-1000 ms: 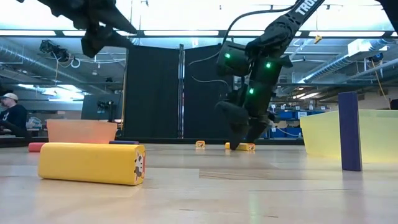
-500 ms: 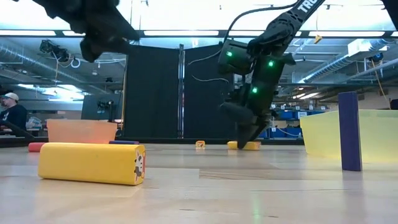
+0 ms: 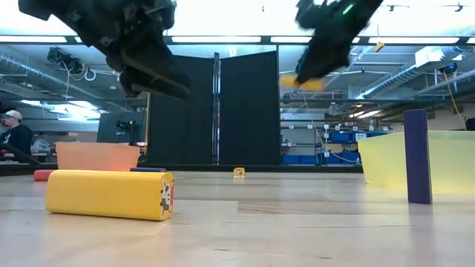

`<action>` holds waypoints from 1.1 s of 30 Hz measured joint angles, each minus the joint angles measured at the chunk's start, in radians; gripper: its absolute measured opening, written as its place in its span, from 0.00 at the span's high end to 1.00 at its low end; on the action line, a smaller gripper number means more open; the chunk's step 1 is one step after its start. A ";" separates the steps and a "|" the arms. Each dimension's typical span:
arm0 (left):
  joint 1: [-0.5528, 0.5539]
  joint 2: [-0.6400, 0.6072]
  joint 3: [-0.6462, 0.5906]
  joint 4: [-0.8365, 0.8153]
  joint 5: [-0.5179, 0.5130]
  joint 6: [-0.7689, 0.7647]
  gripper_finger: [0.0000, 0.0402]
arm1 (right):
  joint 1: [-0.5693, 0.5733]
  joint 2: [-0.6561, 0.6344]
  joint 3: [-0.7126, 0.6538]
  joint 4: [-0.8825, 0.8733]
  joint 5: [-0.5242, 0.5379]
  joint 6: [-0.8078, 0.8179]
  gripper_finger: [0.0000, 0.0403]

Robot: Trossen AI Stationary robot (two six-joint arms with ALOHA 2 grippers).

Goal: Sort blocks
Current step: Put the top right yellow block into the yellow transparent bin, then put the top right purple block into the transparent bin

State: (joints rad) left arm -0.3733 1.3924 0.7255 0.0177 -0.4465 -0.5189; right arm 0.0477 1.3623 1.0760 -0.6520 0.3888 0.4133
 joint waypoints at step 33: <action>0.121 0.054 0.177 -0.392 -0.061 0.120 0.54 | 0.402 -0.129 -0.305 -0.323 0.044 0.683 0.19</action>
State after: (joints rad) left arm -0.2522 1.4464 0.9024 -0.3743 -0.5075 -0.3985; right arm 0.4501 1.2333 0.7714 -0.9750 0.4329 1.0962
